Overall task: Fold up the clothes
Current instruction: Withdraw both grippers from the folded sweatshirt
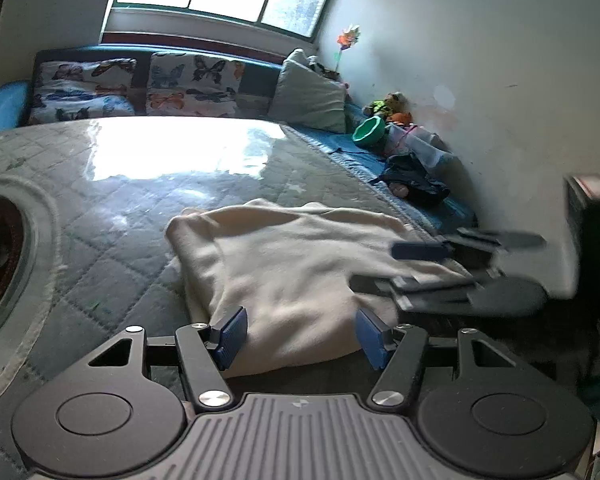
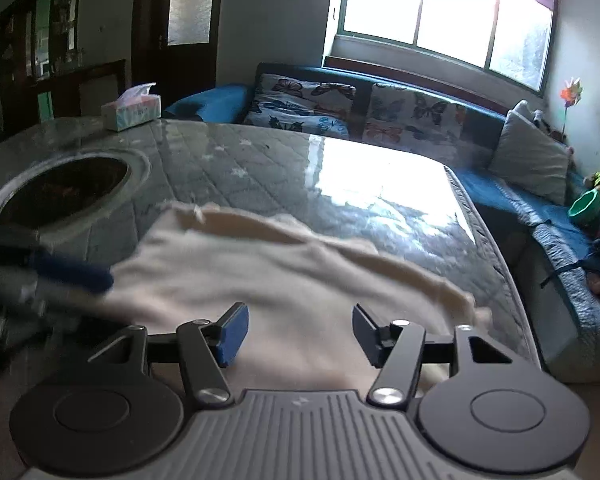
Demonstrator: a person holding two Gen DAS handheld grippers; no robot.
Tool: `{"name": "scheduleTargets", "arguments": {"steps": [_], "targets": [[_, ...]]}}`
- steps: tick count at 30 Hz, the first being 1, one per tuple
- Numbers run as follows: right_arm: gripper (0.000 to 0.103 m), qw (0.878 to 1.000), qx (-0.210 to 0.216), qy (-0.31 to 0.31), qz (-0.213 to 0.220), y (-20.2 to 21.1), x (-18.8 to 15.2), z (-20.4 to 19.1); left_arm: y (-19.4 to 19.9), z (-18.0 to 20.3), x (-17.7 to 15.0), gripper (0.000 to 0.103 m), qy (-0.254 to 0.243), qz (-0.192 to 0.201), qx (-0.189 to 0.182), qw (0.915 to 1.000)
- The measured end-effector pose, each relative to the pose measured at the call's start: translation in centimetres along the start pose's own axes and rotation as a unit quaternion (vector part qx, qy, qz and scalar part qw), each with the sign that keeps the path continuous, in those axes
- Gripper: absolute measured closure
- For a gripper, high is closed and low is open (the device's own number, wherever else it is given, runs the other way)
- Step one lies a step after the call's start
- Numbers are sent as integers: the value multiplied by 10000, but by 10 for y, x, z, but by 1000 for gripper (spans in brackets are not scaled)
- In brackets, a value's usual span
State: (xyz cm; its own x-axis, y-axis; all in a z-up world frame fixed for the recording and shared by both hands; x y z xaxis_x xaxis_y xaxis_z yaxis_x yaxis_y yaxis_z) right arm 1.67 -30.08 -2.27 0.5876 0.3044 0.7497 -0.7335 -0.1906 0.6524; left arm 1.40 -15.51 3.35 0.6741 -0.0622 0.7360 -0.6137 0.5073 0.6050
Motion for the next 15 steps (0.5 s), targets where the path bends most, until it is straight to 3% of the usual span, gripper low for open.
{"name": "scheduleTargets", "arguments": {"steps": [8, 15], "targets": [[40, 9991, -176, -223, 313, 20, -9, -8, -1, -10, -5, 41, 164, -17, 247, 9996], [40, 9994, -174, -16, 314, 19, -16, -23, 0, -13, -6, 40, 287, -62, 424, 9987]]}}
Point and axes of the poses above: each gripper's, at about its wrist camera, not at the fingertips, and y roughly against the way its jaws point, z to its right, x to its top, the point moved 3 cm from there along -y, roughly the way its jaws point, and after that the axes turned 2 degrees about -z, right-handed, at the moved point
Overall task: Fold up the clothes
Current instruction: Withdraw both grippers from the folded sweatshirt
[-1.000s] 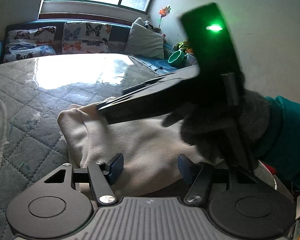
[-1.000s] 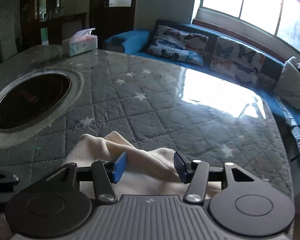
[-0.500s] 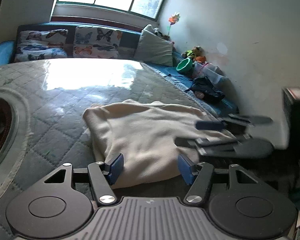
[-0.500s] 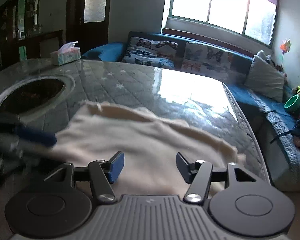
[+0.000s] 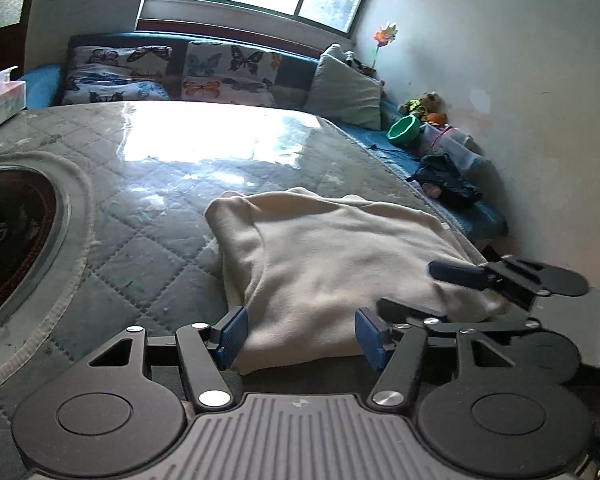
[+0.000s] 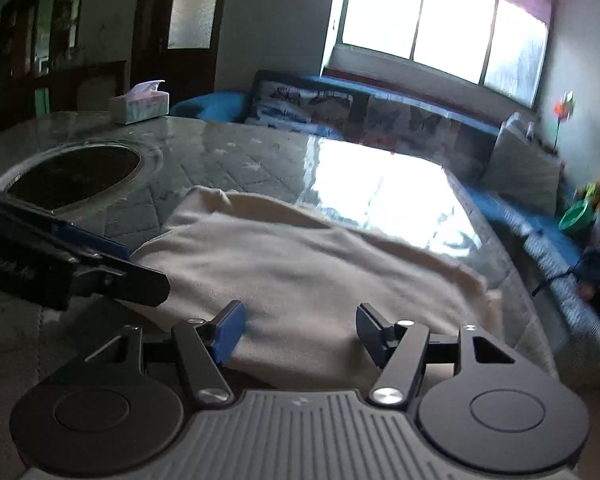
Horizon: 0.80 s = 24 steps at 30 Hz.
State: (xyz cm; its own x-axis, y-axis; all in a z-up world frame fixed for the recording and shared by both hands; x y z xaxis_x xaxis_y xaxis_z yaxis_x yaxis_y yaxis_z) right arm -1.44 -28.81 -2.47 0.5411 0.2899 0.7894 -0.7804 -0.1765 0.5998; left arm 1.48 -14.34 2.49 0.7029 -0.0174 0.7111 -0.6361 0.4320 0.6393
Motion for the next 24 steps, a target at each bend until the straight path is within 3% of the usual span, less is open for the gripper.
{"name": "scheduleTargets", "arguments": {"steps": [7, 14, 21, 24], "targets": [[36, 9998, -15, 171, -45, -3, -8, -14, -2, 0, -1, 40, 66, -78, 98, 9999], [31, 9999, 39, -56, 112, 14, -9, -11, 2, -4, -5, 39, 227, -205, 114, 9995], [29, 9992, 137, -380, 41, 25, -17, -5, 10, 6, -10, 28, 167, -233, 69, 9996], [18, 9989, 102, -453, 45, 30, -20, -7, 14, 9, -13, 26, 149, -235, 54, 9996]]}}
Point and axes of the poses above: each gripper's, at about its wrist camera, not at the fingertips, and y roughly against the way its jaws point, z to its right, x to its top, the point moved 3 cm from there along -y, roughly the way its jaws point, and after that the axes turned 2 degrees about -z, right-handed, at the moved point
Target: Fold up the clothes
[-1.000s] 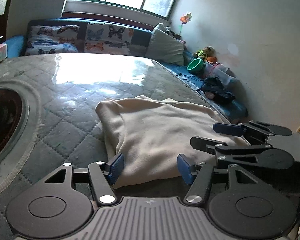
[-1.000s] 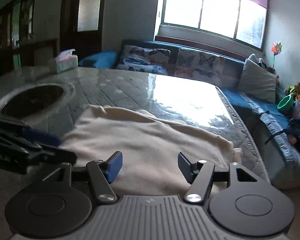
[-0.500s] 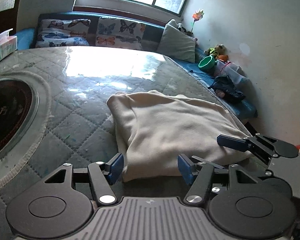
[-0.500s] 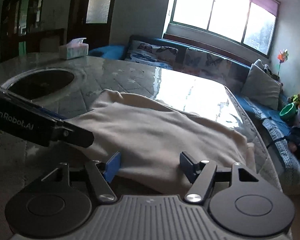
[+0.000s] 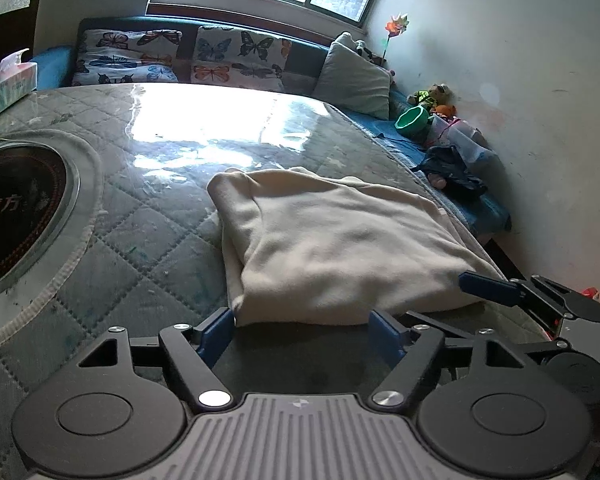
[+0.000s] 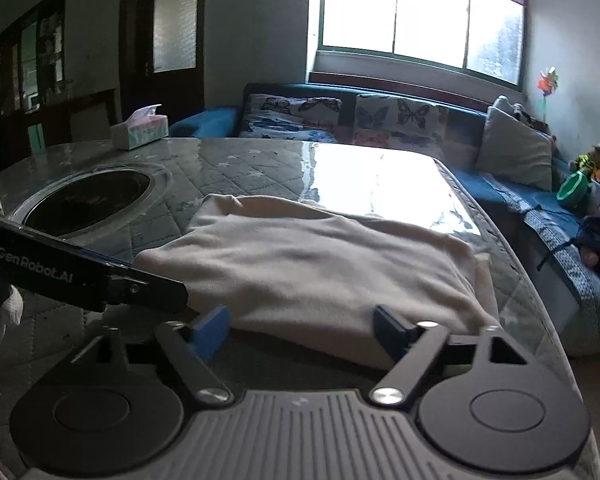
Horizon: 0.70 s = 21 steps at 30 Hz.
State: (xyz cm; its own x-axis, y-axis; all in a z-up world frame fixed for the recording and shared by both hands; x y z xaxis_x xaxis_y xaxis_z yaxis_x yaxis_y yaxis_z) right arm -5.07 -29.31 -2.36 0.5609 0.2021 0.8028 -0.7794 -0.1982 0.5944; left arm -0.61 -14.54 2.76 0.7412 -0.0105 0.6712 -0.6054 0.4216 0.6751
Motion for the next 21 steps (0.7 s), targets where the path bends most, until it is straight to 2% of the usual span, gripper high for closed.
{"name": "scheduleTargets", "arguments": {"steps": [5, 16, 21], "targets": [[17, 9999, -58, -120, 11, 8, -6, -2, 4, 4, -5, 22, -47, -14, 10, 10000], [0, 9990, -302, -312, 85, 23, -15, -3, 16, 8, -14, 12, -118, 87, 22, 9999], [0, 9986, -367, -349, 150, 29, -19, -4, 22, 9, -16, 6, -134, 168, 35, 9998]]}}
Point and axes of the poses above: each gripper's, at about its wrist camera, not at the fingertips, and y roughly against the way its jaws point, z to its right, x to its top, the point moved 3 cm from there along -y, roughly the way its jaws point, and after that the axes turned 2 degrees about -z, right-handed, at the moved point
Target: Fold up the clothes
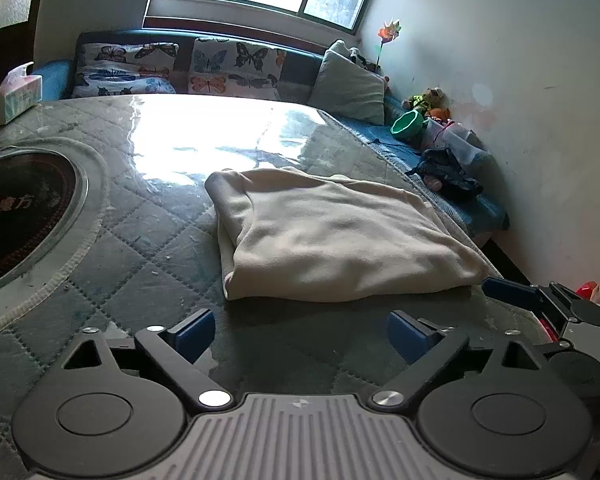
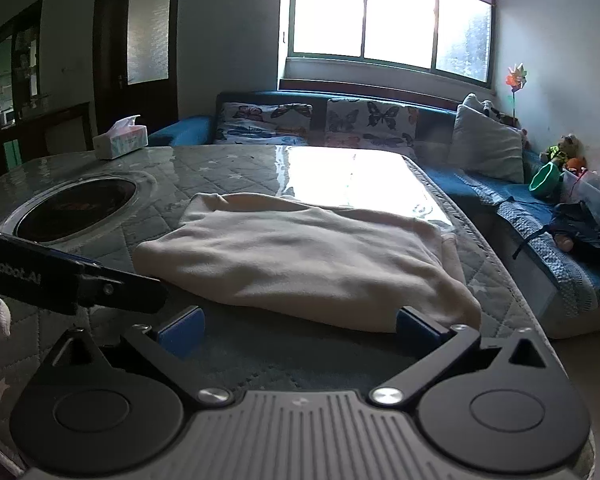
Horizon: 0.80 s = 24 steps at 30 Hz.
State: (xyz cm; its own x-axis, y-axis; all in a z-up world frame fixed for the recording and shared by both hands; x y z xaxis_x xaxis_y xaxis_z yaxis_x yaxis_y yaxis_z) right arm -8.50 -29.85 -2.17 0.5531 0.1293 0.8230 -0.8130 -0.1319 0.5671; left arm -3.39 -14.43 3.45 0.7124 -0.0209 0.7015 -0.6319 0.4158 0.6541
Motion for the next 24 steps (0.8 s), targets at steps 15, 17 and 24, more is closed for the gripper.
{"name": "scheduleTargets", "arguments": {"steps": [15, 17, 24], "targets": [[0, 9997, -82, -200, 143, 17, -9, 0, 16, 3, -6, 0, -75, 168, 36, 9998], [0, 9997, -71, -228, 104, 18, -10, -1, 18, 3, -8, 0, -85, 182, 54, 9998], [0, 9996, -87, -270, -32, 24, -16, -4, 23, 3, -16, 0, -76, 146, 121, 9998]]}}
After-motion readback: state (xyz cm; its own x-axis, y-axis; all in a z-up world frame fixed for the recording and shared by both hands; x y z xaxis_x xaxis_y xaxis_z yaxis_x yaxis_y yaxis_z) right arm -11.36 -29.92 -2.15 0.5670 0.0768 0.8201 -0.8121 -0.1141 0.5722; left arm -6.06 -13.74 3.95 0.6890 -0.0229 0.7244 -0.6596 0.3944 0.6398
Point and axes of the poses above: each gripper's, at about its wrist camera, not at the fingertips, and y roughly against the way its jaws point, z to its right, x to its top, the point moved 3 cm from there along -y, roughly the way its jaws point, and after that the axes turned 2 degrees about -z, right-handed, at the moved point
